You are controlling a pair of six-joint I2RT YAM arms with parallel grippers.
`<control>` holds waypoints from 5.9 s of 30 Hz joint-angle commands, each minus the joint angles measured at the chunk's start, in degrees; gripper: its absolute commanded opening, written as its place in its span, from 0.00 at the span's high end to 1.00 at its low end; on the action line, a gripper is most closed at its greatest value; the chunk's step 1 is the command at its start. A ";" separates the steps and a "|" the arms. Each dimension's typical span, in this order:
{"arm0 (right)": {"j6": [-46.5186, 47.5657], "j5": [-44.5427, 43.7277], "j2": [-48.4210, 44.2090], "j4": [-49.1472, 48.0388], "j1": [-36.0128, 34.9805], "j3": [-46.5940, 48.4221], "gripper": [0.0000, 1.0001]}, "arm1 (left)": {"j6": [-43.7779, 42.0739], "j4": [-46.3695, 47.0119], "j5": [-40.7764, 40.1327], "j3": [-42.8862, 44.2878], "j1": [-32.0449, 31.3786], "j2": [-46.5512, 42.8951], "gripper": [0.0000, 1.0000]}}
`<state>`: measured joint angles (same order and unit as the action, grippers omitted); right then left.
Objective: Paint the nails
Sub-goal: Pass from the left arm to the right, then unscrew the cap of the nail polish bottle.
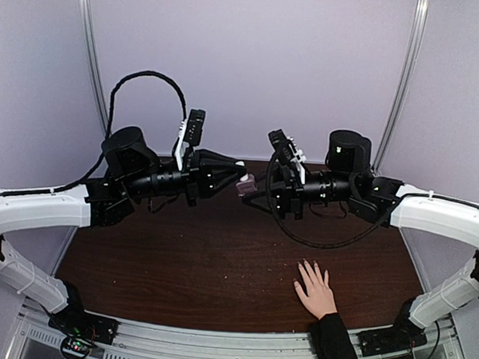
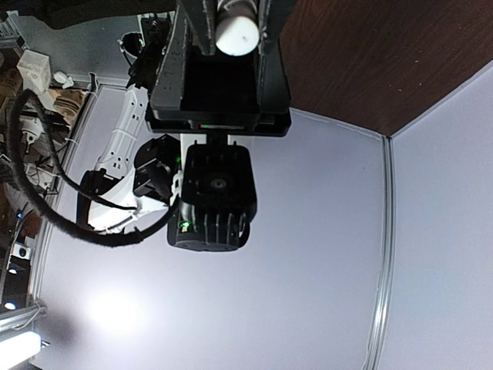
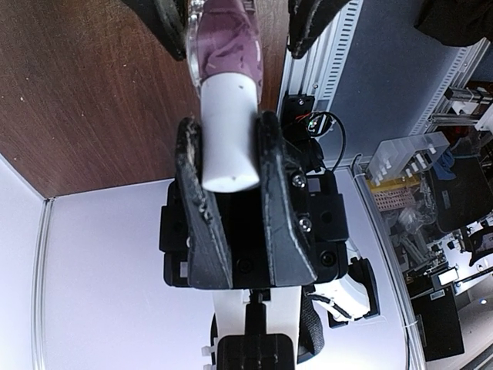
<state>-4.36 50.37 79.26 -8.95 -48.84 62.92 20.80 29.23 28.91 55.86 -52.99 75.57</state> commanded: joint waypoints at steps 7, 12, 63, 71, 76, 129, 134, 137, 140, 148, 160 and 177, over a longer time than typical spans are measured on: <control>-0.87 1.00 0.98 -1.61 -0.24 2.12 0.67 | 0.56 3.79 -0.65 0.07 -0.30 1.21 1.00; -0.56 1.21 0.99 -0.31 -0.29 2.60 0.79 | 0.57 3.16 -0.57 -0.30 -0.36 1.16 1.00; 9.72 16.38 2.54 26.43 -4.51 14.45 0.99 | -20.97 -16.26 24.60 9.62 -1.49 -1.91 0.61; 8.57 15.87 3.05 24.47 -4.62 14.23 0.99 | -18.51 -15.46 24.77 9.39 -1.76 -1.12 0.76; 5.66 16.01 3.09 21.32 -4.65 13.48 0.99 | -18.53 -15.47 24.27 8.12 -1.76 -1.26 0.85; 10.11 3.23 -1.13 18.85 -1.87 12.01 0.98 | -13.35 -22.67 12.53 10.90 1.49 -4.28 0.44; 7.87 10.48 -0.19 17.01 -1.96 12.97 0.99 | -12.52 -16.79 17.57 9.89 1.49 -3.16 0.49; 7.40 12.54 0.91 17.82 -2.02 14.18 0.99 | -10.21 -13.37 20.23 9.68 1.41 -1.81 0.53; 7.06 12.83 1.22 17.13 -2.01 14.17 0.99 | -7.03 -8.73 22.45 9.30 1.36 -0.22 0.56; 4.79 14.05 2.18 14.44 -2.04 13.93 0.99 | -6.86 -6.78 22.85 9.56 -0.23 1.44 0.77; 4.87 3.72 0.17 15.24 -1.27 12.63 0.99 | -6.09 -8.27 17.38 8.24 -0.36 -0.01 1.00; 6.61 -31.01 1.54 18.43 -1.35 13.90 1.00 | 0.46 -22.39 -14.12 14.13 -0.33 4.81 1.00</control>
<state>3.36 32.18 80.05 10.79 -50.74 75.48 18.37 11.38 24.01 67.92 -52.88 78.32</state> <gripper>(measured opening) 0.213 0.143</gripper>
